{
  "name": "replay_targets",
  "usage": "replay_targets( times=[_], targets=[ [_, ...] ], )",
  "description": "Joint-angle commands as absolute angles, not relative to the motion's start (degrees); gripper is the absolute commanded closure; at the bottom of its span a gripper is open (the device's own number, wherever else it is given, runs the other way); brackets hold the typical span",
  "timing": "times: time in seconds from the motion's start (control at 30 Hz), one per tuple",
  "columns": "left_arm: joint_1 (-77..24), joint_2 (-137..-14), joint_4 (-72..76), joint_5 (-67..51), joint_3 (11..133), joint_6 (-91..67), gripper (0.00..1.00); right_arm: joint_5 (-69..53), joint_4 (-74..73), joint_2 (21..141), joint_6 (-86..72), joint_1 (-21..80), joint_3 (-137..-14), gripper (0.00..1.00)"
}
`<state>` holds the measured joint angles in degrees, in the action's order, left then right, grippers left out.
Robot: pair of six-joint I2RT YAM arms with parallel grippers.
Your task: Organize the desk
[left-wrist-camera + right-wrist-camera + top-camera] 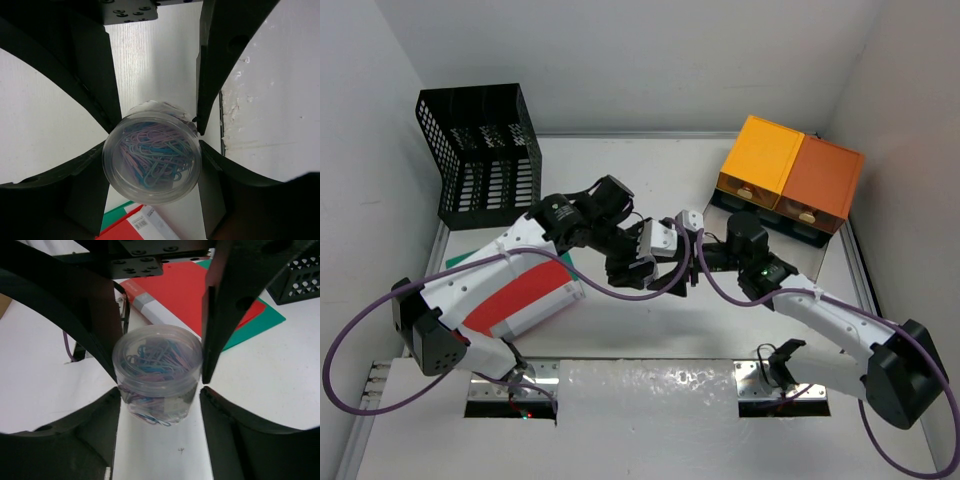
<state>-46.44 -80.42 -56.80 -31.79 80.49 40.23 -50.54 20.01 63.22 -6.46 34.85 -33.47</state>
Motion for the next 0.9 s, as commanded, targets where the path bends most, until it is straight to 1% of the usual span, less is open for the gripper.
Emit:
replay_targets(
  times=[0.0, 0.13, 0.17, 0.23, 0.27, 0.4, 0.5, 0.67, 0.7, 0.73, 0.8, 0.87],
  targets=[
    [-47.5, -79.0, -53.8, -32.3, 80.7, 39.4, 1.00, -51.7, 24.5, 63.0, -6.6, 35.6, -35.9, 0.41],
    [-47.7, -79.2, -53.3, -32.2, 80.8, 39.5, 1.00, -50.8, 25.7, 64.0, -7.4, 36.1, -35.6, 0.56],
    [-47.7, -79.1, -53.1, -31.7, 80.9, 39.6, 1.00, -50.5, 26.1, 64.2, -7.6, 36.1, -35.5, 0.65],
    [-47.7, -79.1, -53.0, -31.3, 80.8, 39.6, 1.00, -50.1, 26.4, 64.2, -8.3, 36.3, -35.5, 0.75],
    [-47.7, -79.1, -53.0, -31.1, 80.8, 39.6, 1.00, -49.8, 26.5, 64.2, -8.3, 36.2, -35.3, 0.82],
    [-47.7, -79.1, -51.9, -29.5, 80.4, 38.3, 1.00, -48.2, 27.3, 63.5, -9.0, 36.3, -34.3, 1.00],
    [-47.8, -79.2, -50.2, -26.3, 80.2, 36.7, 1.00, -46.8, 27.9, 62.8, -10.0, 36.4, -33.5, 1.00],
    [-47.7, -79.1, -47.9, -20.5, 80.2, 35.2, 0.91, -42.0, 26.4, 60.9, -9.7, 36.5, -32.2, 1.00],
    [-47.8, -79.1, -47.8, -20.1, 80.2, 35.0, 0.87, -41.5, 26.5, 60.6, -9.7, 36.5, -31.8, 1.00],
    [-47.7, -79.1, -47.6, -19.9, 80.2, 35.0, 0.86, -40.4, 26.5, 60.4, -9.7, 36.6, -31.6, 1.00],
    [-47.7, -79.1, -47.5, -19.6, 80.1, 35.1, 0.87, -39.6, 26.5, 60.0, -9.8, 36.6, -31.0, 1.00],
    [-47.7, -79.1, -47.6, -19.9, 80.2, 35.3, 0.97, -39.4, 26.6, 60.0, -10.0, 36.6, -30.9, 1.00]
  ],
)
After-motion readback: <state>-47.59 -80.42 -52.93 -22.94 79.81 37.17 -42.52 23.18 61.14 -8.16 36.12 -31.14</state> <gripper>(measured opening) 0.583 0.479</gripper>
